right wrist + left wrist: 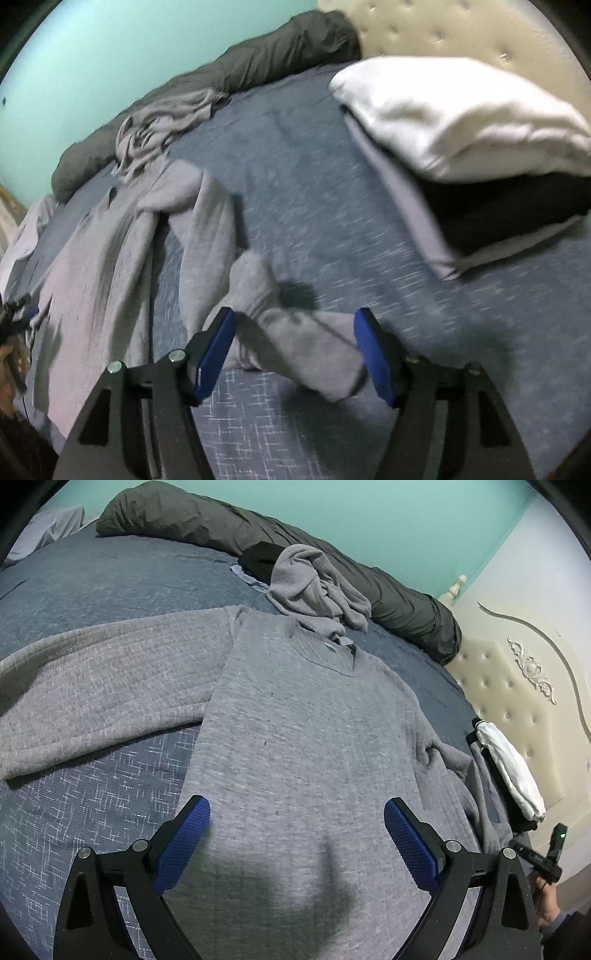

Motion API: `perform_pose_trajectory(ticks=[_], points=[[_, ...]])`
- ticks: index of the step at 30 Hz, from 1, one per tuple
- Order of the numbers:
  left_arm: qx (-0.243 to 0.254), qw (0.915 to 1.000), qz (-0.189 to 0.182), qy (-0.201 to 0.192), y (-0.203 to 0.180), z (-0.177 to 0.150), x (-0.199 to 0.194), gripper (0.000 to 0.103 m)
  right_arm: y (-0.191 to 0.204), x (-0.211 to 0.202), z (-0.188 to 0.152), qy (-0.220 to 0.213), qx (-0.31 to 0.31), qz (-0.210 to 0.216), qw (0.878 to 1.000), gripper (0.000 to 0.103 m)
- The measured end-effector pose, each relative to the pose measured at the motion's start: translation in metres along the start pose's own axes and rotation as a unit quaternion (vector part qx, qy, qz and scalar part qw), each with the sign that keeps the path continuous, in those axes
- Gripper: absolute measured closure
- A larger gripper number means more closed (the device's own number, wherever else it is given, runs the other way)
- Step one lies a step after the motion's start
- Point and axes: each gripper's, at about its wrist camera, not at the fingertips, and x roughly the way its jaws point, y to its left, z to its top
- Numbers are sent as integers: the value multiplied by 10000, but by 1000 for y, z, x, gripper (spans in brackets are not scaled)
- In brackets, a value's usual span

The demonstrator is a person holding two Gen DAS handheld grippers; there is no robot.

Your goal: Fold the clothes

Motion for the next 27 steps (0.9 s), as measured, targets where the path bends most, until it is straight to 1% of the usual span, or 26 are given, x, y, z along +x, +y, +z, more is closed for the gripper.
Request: perform_pose_trajectory(ticks=[2,3,4,5,6,7,8,11,15,20,23,25,27], points=[[9,10000,-7,11,0,0,1,6,5,12,-6,214,-87,-72,9997,35],[14,10000,-7,18,0,0,1,6,6,14,-7,218,-57,-25,9997,36],[18,10000,-7,24,0,0,2,6,6,16,-7,218,-25,24,9998,46],[23,10000,2,14,-1,0,2,6,7,18,-8,219,7,73,9997,66],[25,10000,-2,10,-1,1,2,5,9,17,-7,194,7,47,9998,75],[22,10000,-12,15,0,1,2,6,10,15,-5,168,7,18,9999,85],[16,10000,-14,11,0,1,2,6,15,12,-4,151,-93,-12,9998,93],[21,10000,-17,14,-1,2,3,6,25,-11,-1,-4,-370,-137,9992,97],[45,10000,-10,9,-2,2,4,6,33,-50,27,-456,-447,-347,9974,97],[44,10000,-3,12,-2,2,4,6,33,-105,91,-1008,-678,-794,9894,97],[67,10000,-13,15,-2,2,4,6,29,-133,119,-1369,-797,-980,9825,97],[83,10000,-20,17,-2,2,4,6,27,-148,140,-1593,-866,-1171,9764,97],[81,10000,-17,29,-2,3,5,6,18,-156,160,-1723,-803,-1328,9727,97]])
